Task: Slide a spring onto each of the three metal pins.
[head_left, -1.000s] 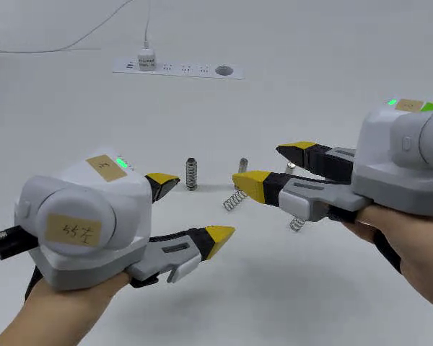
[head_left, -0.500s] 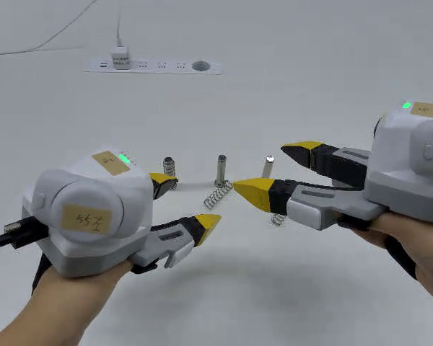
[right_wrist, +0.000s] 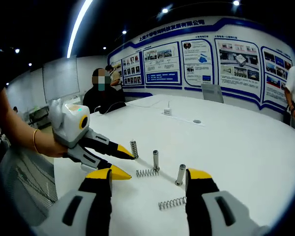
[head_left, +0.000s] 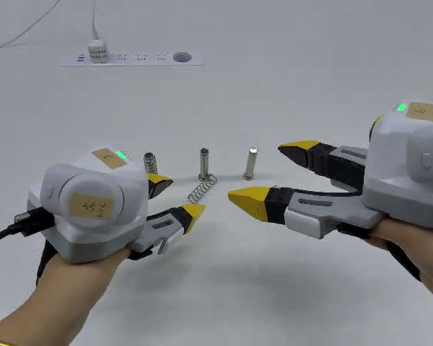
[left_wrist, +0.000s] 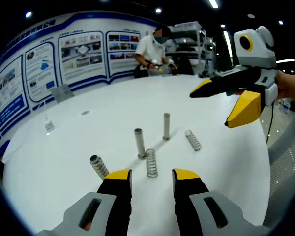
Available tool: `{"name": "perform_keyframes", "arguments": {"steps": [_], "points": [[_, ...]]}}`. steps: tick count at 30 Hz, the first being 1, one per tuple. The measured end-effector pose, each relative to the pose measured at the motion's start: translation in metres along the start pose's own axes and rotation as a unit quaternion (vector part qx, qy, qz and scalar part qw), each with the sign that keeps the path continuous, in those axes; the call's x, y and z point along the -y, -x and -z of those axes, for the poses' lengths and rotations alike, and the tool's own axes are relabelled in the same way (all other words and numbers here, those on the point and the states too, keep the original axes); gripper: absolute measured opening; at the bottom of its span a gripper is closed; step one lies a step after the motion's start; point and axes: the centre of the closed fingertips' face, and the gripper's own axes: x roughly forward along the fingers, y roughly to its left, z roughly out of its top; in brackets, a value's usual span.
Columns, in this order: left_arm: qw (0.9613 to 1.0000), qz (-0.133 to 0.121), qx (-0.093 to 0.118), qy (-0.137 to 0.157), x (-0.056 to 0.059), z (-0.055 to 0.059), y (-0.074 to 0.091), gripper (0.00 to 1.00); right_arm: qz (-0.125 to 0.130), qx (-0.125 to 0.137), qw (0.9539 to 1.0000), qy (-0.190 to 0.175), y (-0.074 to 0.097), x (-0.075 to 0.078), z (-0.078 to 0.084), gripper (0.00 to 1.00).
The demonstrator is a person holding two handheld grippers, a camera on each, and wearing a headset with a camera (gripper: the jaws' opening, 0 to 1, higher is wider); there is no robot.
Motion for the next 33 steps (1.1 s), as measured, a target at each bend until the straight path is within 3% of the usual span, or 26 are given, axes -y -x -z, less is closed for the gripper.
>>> {"name": "perform_keyframes", "arguments": {"steps": [13, 21, 33], "points": [[0.9998, 0.006, -0.018, -0.002, 0.001, 0.01, -0.021, 0.26, 0.003, -0.004, 0.9999, -0.012, 0.004, 0.002, 0.008, 0.63], [0.9996, 0.013, -0.02, 0.017, 0.0, 0.011, -0.025, 0.2, 0.009, -0.002, 0.9995, -0.029, 0.006, 0.009, 0.009, 0.61], [0.9993, 0.019, -0.033, -0.003, 0.003, 0.01, -0.029, 0.15, 0.021, -0.003, 0.9991, -0.035, 0.007, 0.014, 0.01, 0.58]]}}
